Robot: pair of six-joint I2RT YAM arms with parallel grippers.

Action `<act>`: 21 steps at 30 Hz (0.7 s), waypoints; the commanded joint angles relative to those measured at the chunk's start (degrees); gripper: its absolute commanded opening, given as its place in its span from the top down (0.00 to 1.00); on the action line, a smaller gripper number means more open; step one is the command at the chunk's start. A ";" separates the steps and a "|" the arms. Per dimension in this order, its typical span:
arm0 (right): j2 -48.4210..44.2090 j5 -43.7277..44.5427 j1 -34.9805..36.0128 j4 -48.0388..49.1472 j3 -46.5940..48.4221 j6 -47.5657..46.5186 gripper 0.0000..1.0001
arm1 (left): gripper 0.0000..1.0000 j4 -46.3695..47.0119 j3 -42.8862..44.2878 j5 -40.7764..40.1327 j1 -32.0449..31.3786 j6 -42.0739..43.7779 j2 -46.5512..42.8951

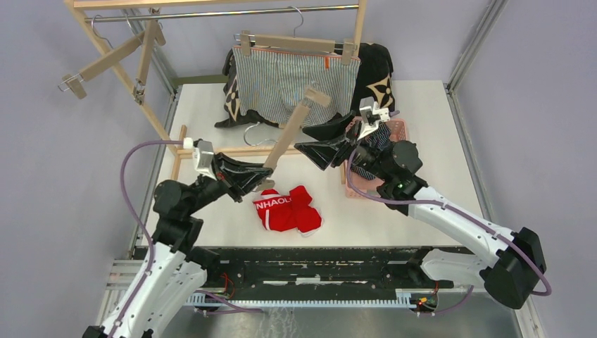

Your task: Remove the underwear clipped to the hanger

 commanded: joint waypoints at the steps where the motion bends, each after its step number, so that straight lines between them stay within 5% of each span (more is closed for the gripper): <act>1: -3.34 4.66 -0.10 -8.19 -1.21 -6.95 0.32 | 0.97 -21.16 9.71 -14.73 0.10 11.55 -5.26; 10: -1.53 13.53 1.57 -30.93 -1.43 -13.85 0.34 | 0.97 -56.13 23.00 -45.40 0.17 19.77 -11.78; 16: 2.29 27.47 9.20 -34.53 -6.72 -16.58 0.34 | 0.97 -71.09 28.33 -53.62 0.17 21.08 -6.98; 21: 10.13 37.05 17.42 -34.71 -9.26 -17.37 0.33 | 0.97 -74.16 29.80 -56.88 0.15 21.39 -4.80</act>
